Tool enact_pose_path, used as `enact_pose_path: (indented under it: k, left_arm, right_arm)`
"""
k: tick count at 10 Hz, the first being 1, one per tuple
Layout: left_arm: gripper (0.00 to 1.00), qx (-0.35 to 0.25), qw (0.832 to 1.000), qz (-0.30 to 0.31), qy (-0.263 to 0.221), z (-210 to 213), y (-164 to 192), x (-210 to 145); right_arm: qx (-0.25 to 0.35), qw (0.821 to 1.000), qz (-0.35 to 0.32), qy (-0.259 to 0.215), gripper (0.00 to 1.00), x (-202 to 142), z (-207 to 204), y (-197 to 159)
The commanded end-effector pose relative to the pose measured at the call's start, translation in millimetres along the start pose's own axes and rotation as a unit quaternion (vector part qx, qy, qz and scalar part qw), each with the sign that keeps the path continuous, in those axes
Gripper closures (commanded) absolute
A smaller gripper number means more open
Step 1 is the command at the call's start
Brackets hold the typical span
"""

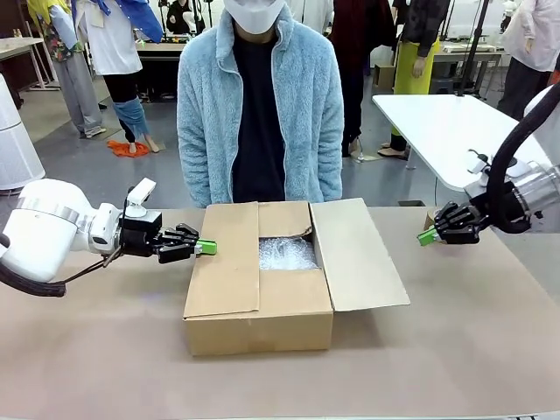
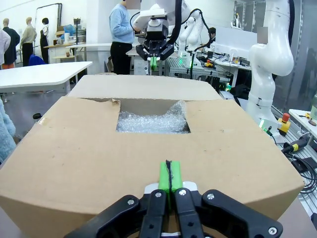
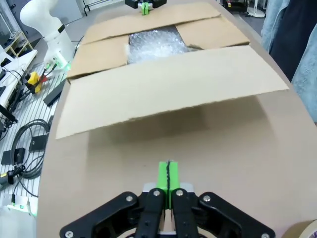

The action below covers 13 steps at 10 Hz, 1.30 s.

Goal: Wrap the clocks to prevent damage.
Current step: Push the left (or right) flap of the Package Box to close it.

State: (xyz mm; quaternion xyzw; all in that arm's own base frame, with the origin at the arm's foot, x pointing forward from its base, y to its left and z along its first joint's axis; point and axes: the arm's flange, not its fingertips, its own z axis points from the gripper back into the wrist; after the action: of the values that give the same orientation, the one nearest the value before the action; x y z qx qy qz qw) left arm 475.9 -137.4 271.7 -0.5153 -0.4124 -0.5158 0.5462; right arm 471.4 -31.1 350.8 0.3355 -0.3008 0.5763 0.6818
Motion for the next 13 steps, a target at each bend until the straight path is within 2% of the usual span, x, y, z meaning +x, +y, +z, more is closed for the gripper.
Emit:
enact_pose_path:
  k: [1, 6, 9, 13]
  left_arm:
    - [1.0, 0.002, 1.0, 0.002, 0.003, -1, 0, -3]
    - [1.0, 0.002, 1.0, 0.002, 0.003, -1, 0, -3]
    - [1.0, 0.002, 1.0, 0.002, 0.003, -1, 0, -3]
    - [1.0, 0.002, 1.0, 0.002, 0.003, -1, 0, -3]
  right_arm:
    - [-0.007, 1.0, 0.018, 0.001, 0.99, -2, -16, -14]
    - [0.029, 0.999, 0.014, 0.018, 0.99, -2, -69, -21]
    - [0.085, 0.996, 0.018, -0.01, 0.99, 12, -85, -6]
    - [0.12, 0.988, 0.076, -0.052, 0.99, 50, -90, 27]
